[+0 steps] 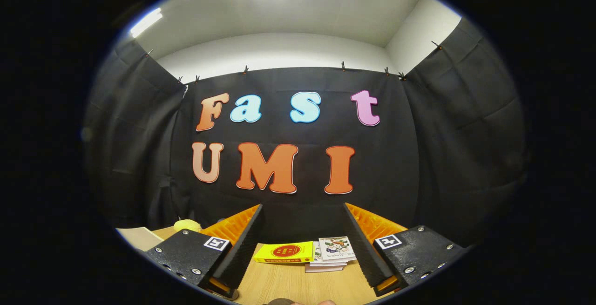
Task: Open the storage box then place both shoes into the box .Put the left shoe in first, then the right shoe, with the right side of both shoes facing outward in a uniform manner.
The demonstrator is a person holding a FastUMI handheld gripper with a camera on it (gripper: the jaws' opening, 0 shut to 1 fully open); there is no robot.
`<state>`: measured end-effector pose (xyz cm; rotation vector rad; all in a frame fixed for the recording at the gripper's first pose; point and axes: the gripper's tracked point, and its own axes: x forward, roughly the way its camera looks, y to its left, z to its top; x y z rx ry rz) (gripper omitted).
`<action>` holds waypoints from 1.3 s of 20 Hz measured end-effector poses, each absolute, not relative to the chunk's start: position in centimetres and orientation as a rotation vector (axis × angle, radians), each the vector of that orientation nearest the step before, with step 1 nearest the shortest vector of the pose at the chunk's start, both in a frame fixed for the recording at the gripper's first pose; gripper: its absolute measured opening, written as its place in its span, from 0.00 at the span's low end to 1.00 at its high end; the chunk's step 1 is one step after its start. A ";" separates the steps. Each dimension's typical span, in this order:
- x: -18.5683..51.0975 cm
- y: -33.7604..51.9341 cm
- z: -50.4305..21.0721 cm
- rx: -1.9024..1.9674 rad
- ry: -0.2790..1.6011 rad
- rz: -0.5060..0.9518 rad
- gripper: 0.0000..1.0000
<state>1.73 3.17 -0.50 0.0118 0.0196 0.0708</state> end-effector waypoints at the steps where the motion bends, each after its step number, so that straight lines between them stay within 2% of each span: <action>1: 1.6 3.7 -0.6 0.015 0.022 0.082 0.98; 7: 1.3 8.3 -2.1 0.039 0.073 0.185 0.98; 11: 0.5 13.6 -4.1 0.116 0.151 0.318 0.98; 20: -3.7 26.8 -12.9 0.304 0.544 0.643 0.96; 26: -9.5 34.1 -18.7 0.370 0.837 0.842 0.97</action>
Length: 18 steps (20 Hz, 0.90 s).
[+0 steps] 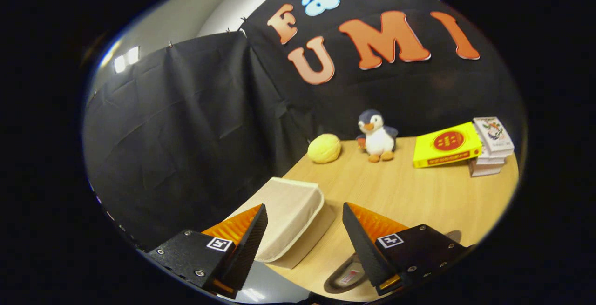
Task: Open the storage box then place both shoes into the box .Put the left shoe in first, then the right shoe, with the right side of both shoes facing outward in a uniform manner.
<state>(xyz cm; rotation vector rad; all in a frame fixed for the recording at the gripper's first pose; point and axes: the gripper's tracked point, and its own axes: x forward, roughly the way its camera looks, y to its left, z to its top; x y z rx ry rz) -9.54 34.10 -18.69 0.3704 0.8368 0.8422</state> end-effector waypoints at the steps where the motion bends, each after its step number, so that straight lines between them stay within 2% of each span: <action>1: -10.3 35.4 -19.8 0.387 0.889 0.869 0.97; 5: -13.4 39.8 -25.3 0.499 1.111 0.933 0.97; 9: -15.1 43.0 -29.2 0.652 1.290 0.919 0.96; 18: -15.1 45.3 -29.3 0.815 1.370 0.927 0.93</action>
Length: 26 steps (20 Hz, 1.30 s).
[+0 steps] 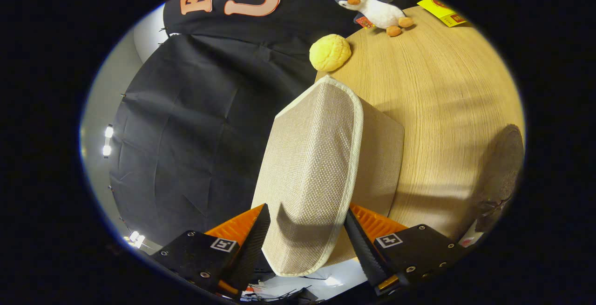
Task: Open the storage box then place both shoes into the box .Put the left shoe in first, then the right shoe, with the right side of both shoes facing outward in a uniform manner.
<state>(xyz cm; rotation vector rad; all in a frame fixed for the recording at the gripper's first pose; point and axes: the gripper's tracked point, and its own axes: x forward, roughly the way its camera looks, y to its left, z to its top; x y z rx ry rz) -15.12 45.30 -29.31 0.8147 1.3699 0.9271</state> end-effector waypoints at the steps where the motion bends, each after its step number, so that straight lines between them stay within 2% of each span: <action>1: -15.3 45.2 -28.7 0.829 1.373 0.933 0.88; 6: -13.5 44.1 -24.3 0.958 1.327 0.968 0.70; 8: -11.7 43.9 -22.4 0.978 1.275 0.943 0.54; 9: -11.1 44.0 -21.2 0.978 1.249 0.942 0.41; 11: -10.7 45.0 -18.6 0.968 1.213 0.966 0.29; 16: -10.7 49.4 -12.5 0.906 1.134 1.071 0.28; 18: -11.2 51.6 -12.0 0.883 1.138 1.096 0.28; 19: -11.5 52.4 -11.7 0.877 1.148 1.087 0.22; 21: -12.1 55.4 -10.6 0.900 1.162 1.104 0.18; 26: -12.8 62.9 -9.6 0.846 1.172 1.116 0.18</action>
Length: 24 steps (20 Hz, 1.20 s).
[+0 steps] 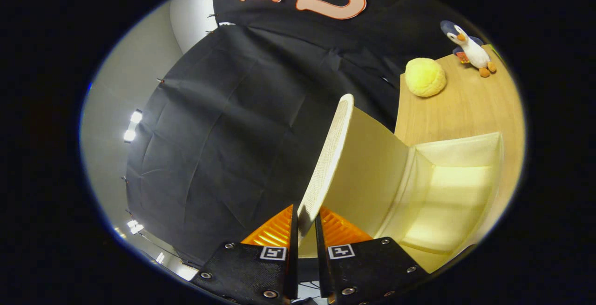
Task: Open the storage box then place both shoes into the box .Put the left shoe in first, then the right shoe, with the right side of both shoes facing outward in a uniform manner.
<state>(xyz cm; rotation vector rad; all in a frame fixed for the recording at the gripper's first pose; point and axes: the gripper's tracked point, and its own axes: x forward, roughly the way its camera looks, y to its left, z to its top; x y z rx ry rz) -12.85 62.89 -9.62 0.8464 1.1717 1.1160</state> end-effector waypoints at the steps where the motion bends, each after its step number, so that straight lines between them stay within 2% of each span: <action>1: -13.1 64.6 -9.8 0.834 1.181 1.114 0.18; 6: -15.3 71.1 -13.5 0.732 1.303 1.056 0.20; 7: -16.2 71.4 -14.9 0.707 1.344 1.050 0.41; 9: -16.3 71.2 -16.8 0.663 1.356 1.030 0.75; 10: -15.9 70.9 -17.8 0.641 1.339 1.019 0.79; 15: -13.8 65.3 -19.6 0.526 1.290 0.950 0.83; 19: -11.2 57.8 -23.2 0.358 1.210 0.877 0.87; 24: -8.9 46.3 -25.4 0.207 1.082 0.733 0.87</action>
